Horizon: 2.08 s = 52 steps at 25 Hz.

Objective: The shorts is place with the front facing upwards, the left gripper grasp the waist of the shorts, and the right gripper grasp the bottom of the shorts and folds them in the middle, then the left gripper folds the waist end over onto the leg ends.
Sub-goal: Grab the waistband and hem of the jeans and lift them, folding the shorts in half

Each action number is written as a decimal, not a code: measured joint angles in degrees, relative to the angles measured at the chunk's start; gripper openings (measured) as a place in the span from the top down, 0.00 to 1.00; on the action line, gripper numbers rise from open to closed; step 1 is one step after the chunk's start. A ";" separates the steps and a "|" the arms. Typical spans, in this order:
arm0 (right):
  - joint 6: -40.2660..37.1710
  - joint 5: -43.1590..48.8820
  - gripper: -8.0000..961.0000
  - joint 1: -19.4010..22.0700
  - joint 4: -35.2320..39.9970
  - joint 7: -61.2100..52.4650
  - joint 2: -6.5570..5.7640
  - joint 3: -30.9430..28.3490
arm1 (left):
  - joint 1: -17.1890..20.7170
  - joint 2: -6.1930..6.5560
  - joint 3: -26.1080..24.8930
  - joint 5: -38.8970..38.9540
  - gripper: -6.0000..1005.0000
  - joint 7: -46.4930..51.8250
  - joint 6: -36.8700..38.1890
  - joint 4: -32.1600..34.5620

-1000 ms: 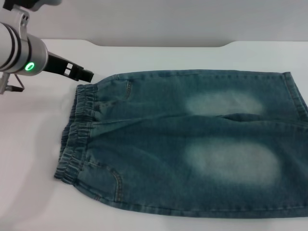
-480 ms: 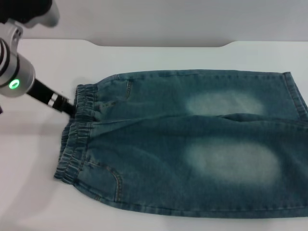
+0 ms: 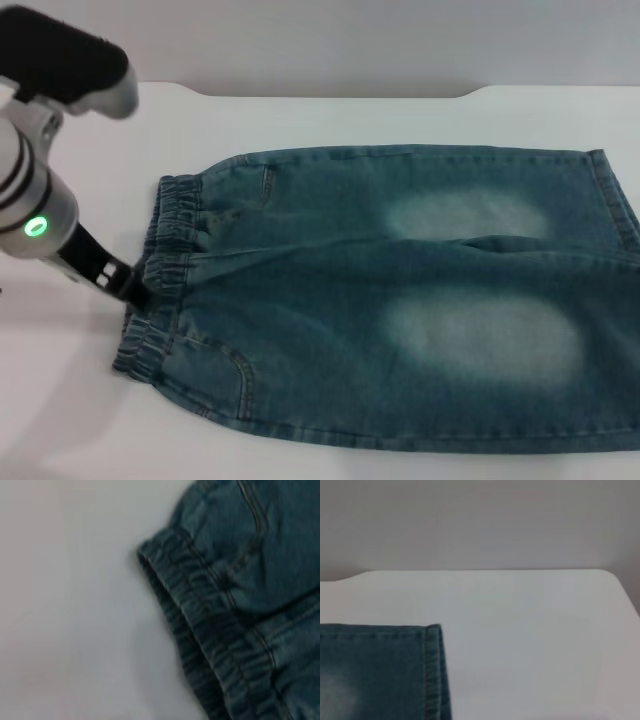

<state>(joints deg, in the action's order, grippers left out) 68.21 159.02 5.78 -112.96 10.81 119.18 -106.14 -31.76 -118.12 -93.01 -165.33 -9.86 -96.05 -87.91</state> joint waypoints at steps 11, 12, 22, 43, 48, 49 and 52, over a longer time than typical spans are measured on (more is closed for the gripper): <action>-6.14 3.52 0.28 -0.47 4.29 0.23 -0.07 2.32 | -2.92 -0.36 5.05 2.81 0.16 5.05 -2.10 3.37; -6.57 3.67 0.28 -0.47 4.54 0.27 -0.08 2.41 | -3.04 -0.36 5.23 3.31 0.16 5.26 -2.14 3.37; -8.02 4.04 0.28 0.78 4.90 0.53 -0.02 2.58 | -3.36 -0.19 6.95 3.54 0.16 6.68 -2.93 3.37; -8.11 3.71 0.28 0.60 5.37 0.61 -0.09 5.18 | -3.83 -0.11 6.73 3.78 0.17 6.11 -0.18 8.76; -8.10 3.93 0.28 0.64 5.41 0.31 -0.09 6.31 | -3.98 -0.04 6.96 3.53 0.17 6.05 -0.11 10.11; -8.09 3.94 0.28 0.62 5.44 0.26 -0.09 6.43 | -4.03 -0.03 6.93 3.49 0.17 6.04 -0.08 10.42; -8.07 3.93 0.28 0.55 5.47 0.17 -0.09 6.57 | -4.19 0.01 6.96 3.61 0.17 6.01 0.19 11.15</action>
<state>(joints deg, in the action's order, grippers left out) 60.14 162.96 6.33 -107.49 10.98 119.09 -99.57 -35.95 -118.11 -86.06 -161.72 -3.85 -95.86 -76.76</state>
